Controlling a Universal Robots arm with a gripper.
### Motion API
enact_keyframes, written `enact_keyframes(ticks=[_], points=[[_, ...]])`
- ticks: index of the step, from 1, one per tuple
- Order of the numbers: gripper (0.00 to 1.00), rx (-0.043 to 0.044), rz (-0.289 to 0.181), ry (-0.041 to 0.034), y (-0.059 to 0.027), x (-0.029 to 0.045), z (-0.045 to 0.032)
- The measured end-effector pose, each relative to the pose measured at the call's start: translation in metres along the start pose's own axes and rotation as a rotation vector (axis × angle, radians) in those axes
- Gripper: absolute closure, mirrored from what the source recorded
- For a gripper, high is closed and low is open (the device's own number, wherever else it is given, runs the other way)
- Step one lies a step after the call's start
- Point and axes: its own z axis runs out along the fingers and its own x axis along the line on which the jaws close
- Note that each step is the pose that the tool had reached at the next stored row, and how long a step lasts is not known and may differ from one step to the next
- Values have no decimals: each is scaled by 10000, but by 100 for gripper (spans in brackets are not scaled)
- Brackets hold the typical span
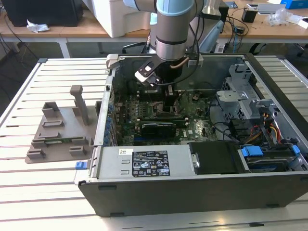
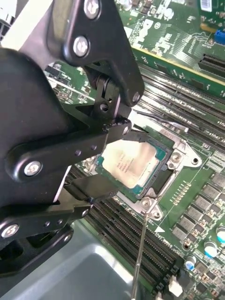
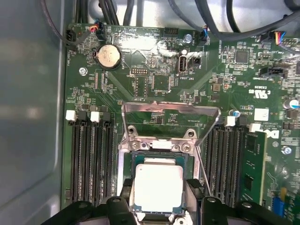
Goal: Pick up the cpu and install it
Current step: 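Place the cpu into insertion slot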
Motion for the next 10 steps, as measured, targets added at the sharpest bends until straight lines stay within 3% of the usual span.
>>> enact_keyframes(ticks=[1,2,3,5,6,8,10], points=[[44,1,-1,-5,0,3,-13],[53,-1,-2,-3,1,4,-14],[53,-2,-1,-1,0,4,-14],[65,0,0,-5,-1,3,-11],[65,1,1,-5,-1,2,-7],[83,1,0,-5,0,1,16],[89,3,0,-4,0,1,38]])
